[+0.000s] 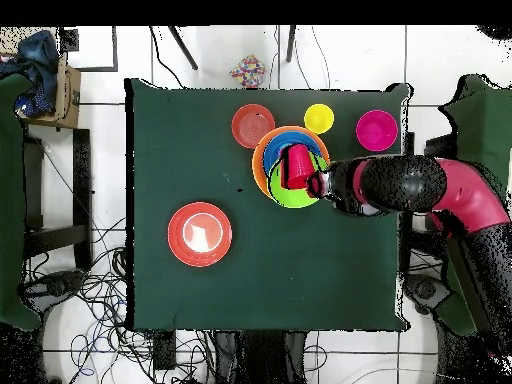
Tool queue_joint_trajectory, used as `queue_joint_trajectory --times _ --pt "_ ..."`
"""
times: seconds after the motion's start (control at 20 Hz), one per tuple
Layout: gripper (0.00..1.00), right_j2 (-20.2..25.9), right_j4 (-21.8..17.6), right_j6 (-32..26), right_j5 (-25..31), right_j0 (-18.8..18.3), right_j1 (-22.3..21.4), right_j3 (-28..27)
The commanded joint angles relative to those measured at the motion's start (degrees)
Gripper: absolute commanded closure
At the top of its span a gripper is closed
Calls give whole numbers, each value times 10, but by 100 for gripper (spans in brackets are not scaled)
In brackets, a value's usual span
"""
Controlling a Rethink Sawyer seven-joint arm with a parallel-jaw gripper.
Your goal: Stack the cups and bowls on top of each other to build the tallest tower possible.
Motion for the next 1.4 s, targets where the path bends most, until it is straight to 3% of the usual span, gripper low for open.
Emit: queue_joint_trajectory --times 0.05,0.1,0.35,1.25,1.4 --pt "100 -30 -16 -82 17 27 11 24" --pt "0 -29 -13 -80 18 27 12 26" --pt "0 -35 -9 -97 56 34 15 8" --pt "0 -35 -3 -100 63 36 15 -12" --pt "0 -38 0 -102 70 39 20 -35"
